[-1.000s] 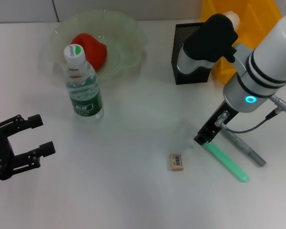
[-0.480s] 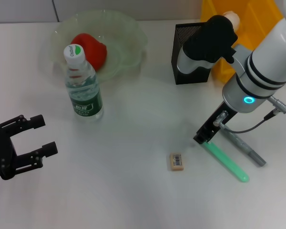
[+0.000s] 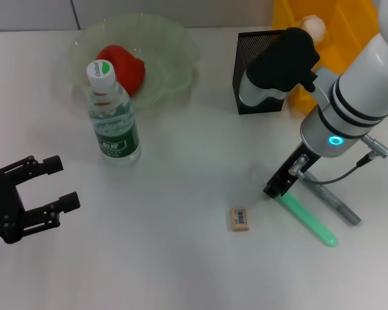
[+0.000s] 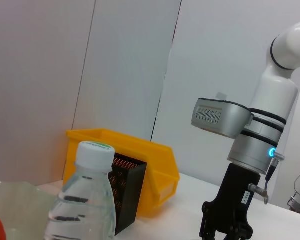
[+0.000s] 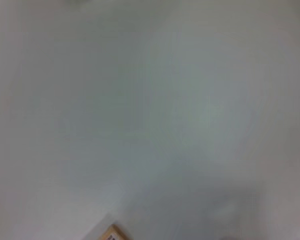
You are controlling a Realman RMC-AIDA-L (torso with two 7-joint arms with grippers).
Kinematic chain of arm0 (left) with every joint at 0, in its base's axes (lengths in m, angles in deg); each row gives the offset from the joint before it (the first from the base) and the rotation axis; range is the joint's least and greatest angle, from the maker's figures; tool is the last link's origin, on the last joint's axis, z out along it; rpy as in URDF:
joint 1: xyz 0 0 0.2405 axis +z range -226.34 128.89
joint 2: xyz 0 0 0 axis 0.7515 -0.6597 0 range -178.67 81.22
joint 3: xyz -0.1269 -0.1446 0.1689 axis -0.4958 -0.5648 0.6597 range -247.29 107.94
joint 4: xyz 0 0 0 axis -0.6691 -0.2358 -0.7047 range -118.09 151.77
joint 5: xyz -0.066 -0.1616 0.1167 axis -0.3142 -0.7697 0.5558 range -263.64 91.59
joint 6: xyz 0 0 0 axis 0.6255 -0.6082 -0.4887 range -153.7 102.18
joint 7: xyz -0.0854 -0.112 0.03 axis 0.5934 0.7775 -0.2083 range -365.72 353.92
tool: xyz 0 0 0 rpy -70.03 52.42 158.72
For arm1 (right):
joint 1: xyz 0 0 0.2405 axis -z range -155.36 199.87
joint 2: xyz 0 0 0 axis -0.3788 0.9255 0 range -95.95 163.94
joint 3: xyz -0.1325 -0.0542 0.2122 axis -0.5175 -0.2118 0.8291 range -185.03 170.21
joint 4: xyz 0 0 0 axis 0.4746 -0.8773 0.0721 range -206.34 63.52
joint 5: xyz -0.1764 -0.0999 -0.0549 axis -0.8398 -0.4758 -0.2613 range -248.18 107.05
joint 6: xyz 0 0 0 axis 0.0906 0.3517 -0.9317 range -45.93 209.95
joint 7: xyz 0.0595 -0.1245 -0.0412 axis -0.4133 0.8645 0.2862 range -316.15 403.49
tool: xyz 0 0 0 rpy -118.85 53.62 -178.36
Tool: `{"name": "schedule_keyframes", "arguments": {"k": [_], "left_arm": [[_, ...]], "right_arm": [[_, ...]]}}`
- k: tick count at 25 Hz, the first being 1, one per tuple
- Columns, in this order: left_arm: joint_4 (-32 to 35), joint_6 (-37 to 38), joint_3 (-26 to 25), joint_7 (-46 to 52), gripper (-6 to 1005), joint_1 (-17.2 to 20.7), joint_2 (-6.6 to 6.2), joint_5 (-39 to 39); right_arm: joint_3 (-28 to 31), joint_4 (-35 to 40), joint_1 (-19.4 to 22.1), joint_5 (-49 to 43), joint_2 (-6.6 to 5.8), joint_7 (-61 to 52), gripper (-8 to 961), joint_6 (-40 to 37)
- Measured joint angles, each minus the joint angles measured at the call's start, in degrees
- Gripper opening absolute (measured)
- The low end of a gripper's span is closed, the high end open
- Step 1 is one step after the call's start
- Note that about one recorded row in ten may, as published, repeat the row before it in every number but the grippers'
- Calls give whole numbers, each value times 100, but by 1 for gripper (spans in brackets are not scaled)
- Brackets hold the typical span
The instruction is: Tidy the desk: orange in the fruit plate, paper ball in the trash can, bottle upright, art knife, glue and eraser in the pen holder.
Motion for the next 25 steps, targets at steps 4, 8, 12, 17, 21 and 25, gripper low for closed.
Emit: {"name": "schedule_keyframes", "arguments": {"k": [4, 8, 12, 17, 21, 25], "left_arm": [[0, 1, 0, 0, 787, 0, 5, -1], [0, 4, 0, -3, 787, 8, 5, -1], [-3, 6, 0, -11, 787, 11, 5, -1], [-4, 7, 0, -23, 787, 26, 5, -1], [-2, 20, -6, -13, 787, 38, 5, -1], [-2, 22, -7, -14, 787, 45, 5, -1]], "right_arm": [[-24, -40, 2, 97, 0, -3, 273, 48], [33, 11, 49, 206, -5, 66, 248, 50], [64, 62, 59, 209, -9, 119, 212, 8], [873, 800, 304, 326, -23, 479, 177, -279], [2183, 1689, 663, 1116, -36, 1054, 180, -291], [3144, 1840, 953, 2388, -46, 1801, 187, 442]]}}
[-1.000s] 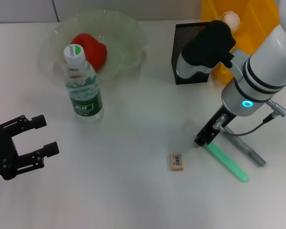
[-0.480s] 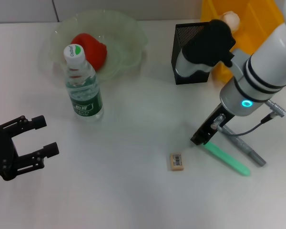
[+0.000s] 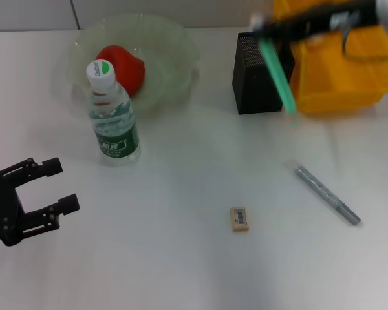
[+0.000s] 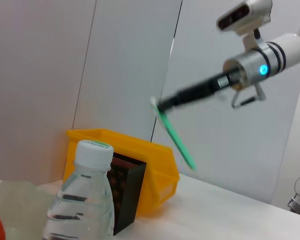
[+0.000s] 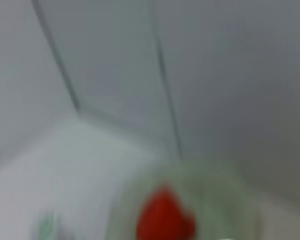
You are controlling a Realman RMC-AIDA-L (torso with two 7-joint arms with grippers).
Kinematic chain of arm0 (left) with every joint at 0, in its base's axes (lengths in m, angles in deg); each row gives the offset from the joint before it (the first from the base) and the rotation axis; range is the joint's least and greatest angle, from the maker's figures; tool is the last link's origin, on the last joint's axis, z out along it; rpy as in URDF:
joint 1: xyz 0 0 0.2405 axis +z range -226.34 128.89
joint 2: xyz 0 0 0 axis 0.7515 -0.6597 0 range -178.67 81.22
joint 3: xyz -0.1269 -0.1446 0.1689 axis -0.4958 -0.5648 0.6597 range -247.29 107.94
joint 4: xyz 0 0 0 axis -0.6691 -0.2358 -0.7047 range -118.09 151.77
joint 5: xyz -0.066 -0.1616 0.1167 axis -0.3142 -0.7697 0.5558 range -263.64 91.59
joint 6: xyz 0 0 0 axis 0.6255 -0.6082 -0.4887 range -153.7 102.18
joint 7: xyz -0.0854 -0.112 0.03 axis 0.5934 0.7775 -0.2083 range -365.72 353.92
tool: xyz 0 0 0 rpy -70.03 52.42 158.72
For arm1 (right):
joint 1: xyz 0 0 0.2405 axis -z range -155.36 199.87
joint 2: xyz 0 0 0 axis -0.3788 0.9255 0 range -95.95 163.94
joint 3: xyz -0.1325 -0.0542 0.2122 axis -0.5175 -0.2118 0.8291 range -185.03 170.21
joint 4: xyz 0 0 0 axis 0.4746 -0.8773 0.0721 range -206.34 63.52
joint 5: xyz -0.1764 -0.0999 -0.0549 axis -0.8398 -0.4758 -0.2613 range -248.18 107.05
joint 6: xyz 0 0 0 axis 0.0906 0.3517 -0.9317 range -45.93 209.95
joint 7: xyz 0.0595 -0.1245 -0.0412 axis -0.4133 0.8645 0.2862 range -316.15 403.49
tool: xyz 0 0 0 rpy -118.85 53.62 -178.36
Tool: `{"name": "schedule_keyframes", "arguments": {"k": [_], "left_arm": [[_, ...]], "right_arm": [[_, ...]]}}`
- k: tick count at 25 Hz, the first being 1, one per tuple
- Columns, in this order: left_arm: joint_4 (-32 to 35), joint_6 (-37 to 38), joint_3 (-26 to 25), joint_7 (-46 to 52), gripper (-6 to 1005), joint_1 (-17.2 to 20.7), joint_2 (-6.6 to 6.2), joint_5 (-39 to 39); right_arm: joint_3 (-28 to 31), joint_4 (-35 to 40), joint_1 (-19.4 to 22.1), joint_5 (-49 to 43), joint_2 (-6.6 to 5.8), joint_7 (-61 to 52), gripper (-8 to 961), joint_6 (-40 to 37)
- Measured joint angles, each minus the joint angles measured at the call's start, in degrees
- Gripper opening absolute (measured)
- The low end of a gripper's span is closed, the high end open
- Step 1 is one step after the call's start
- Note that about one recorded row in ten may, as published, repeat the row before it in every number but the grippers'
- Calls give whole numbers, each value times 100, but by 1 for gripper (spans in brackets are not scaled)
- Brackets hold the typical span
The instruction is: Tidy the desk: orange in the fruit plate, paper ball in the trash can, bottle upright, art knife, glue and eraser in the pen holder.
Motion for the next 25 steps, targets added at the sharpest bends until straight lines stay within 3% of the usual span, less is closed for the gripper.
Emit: {"name": "schedule_keyframes", "arguments": {"k": [4, 12, 17, 25], "left_arm": [[2, -1, -2, 3, 787, -9, 17, 0], [2, 2, -1, 12, 787, -69, 55, 0], [1, -16, -30, 9, 786, -117, 89, -1], [1, -18, -137, -21, 786, -130, 125, -4]], "right_arm": [[115, -418, 99, 975, -12, 688, 194, 1051], [-256, -2025, -275, 2380, 2, 2052, 207, 2756], [-280, -2672, -527, 2487, -8, 2460, 216, 3201], [-428, -3091, -566, 2486, -7, 2740, 229, 3700]]}}
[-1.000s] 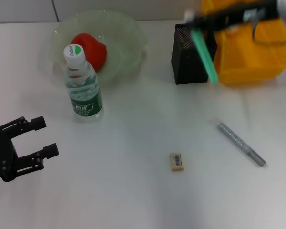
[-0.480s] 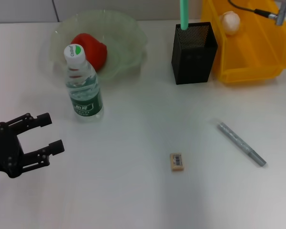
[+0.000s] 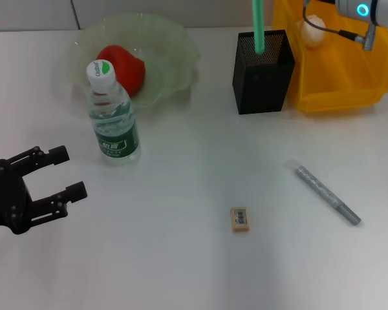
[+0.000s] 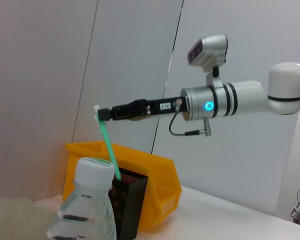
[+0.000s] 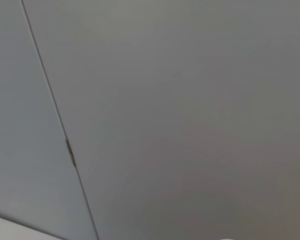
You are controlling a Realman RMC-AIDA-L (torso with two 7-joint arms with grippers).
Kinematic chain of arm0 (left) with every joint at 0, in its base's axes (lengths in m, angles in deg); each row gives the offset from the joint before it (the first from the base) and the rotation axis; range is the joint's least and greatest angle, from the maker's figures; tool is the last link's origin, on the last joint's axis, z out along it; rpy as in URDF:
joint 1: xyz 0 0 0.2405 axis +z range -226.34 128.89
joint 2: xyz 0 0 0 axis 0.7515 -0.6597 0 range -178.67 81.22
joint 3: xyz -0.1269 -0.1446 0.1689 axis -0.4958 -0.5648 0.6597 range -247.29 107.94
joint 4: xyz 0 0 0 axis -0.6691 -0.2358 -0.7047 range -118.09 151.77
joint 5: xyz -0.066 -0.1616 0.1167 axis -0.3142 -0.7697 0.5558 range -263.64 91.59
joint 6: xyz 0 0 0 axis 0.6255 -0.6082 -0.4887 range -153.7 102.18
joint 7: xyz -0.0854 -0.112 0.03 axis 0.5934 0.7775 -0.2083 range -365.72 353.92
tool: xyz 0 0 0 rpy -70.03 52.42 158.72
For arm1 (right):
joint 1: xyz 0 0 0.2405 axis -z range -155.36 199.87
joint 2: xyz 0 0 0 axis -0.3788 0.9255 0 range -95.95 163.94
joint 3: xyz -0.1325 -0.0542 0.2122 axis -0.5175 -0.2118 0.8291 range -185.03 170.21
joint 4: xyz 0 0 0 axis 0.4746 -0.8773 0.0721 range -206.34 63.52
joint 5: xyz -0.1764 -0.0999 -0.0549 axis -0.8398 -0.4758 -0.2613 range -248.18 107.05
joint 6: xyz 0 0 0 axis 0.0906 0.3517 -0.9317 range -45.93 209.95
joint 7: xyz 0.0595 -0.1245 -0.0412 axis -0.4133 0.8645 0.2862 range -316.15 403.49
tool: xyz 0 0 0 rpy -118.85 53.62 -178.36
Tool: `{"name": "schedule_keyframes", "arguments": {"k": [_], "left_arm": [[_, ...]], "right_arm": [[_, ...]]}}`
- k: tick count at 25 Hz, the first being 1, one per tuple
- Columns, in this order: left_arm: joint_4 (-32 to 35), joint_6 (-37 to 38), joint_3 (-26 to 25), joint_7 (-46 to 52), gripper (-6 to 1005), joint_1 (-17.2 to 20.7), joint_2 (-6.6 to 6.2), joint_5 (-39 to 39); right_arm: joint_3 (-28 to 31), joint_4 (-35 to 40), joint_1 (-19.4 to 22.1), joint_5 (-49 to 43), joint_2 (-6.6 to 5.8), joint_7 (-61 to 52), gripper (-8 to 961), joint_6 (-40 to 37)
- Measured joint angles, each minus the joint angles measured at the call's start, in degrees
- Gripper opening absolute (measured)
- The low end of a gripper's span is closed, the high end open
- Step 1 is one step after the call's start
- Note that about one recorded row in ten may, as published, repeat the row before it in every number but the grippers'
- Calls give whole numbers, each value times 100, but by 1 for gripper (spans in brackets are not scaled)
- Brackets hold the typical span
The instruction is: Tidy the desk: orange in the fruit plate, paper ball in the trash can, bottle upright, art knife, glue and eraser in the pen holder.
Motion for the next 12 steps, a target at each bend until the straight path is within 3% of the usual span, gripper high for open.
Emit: {"name": "schedule_keyframes", "arguments": {"k": [12], "left_arm": [[1, -71, -6, -1, 786, -82, 42, -5]], "right_arm": [[-277, -171, 49, 8, 3, 81, 250, 68]]}}
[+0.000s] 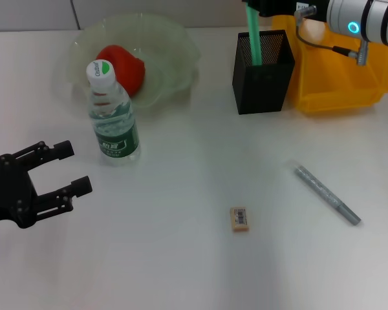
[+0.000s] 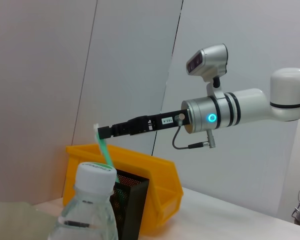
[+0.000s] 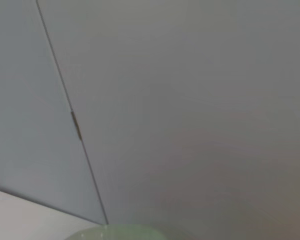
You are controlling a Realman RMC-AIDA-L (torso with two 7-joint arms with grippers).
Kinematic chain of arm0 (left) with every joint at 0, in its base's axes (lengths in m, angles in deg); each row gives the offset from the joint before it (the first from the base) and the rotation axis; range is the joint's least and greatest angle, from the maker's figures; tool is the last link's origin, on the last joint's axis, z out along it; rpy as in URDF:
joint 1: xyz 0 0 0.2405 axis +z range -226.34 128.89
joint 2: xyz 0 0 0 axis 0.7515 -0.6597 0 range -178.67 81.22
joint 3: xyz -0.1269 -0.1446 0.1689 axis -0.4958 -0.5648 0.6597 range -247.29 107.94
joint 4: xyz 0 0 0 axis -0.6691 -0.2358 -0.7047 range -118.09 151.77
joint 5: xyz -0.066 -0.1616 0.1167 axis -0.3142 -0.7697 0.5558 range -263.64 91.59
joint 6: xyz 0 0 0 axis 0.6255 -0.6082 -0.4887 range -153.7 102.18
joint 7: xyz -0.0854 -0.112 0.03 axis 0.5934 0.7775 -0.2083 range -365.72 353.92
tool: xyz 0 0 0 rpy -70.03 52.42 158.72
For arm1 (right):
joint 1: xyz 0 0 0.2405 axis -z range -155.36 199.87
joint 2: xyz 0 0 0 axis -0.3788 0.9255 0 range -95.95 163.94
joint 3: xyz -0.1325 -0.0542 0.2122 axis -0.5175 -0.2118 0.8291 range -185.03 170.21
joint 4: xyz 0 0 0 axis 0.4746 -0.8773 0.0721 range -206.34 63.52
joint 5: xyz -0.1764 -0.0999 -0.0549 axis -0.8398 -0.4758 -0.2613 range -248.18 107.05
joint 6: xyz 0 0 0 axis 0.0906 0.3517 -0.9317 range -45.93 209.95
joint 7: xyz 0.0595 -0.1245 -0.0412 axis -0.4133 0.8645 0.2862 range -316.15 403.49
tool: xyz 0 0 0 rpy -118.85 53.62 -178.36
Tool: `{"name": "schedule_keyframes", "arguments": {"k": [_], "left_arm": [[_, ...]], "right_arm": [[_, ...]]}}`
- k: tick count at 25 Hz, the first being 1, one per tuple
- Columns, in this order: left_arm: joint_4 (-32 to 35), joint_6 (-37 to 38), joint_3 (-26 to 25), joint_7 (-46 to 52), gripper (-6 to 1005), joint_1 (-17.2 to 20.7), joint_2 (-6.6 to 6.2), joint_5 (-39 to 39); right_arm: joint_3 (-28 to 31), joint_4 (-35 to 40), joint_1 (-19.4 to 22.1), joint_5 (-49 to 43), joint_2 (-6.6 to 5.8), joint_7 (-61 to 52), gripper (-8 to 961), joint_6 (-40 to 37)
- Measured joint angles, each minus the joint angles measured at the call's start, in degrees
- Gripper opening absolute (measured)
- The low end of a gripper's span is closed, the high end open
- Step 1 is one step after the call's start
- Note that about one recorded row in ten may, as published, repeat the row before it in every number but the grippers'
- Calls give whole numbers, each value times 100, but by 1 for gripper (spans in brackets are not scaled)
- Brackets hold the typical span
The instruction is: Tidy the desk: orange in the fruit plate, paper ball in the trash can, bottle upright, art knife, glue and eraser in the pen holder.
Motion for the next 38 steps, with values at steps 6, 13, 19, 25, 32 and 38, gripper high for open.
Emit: {"name": "schedule_keyframes", "arguments": {"k": [6, 13, 19, 25, 32, 38], "left_arm": [[0, -7, 1, 0, 786, 6, 11, 0], [0, 45, 1, 10, 786, 27, 0, 3], [0, 157, 1, 1, 786, 80, -14, 8], [0, 201, 2, 18, 786, 113, -16, 7], [-5, 274, 8, -2, 786, 180, 1, 10], [-5, 318, 16, -2, 786, 236, 38, 10]], "right_arm": [[46, 275, 173, 13, -9, -18, 260, -424], [125, 1212, 425, -187, -179, -244, 456, -1969], [269, 2774, 238, -2011, -291, -1319, 494, -4809], [-239, 3483, -38, -3506, -2, -2337, 518, -6057], [-1800, 3322, -197, -4286, 13, -2521, 578, -6015], [-2598, 3105, -259, -4302, 18, -2207, 576, -5594]]}}
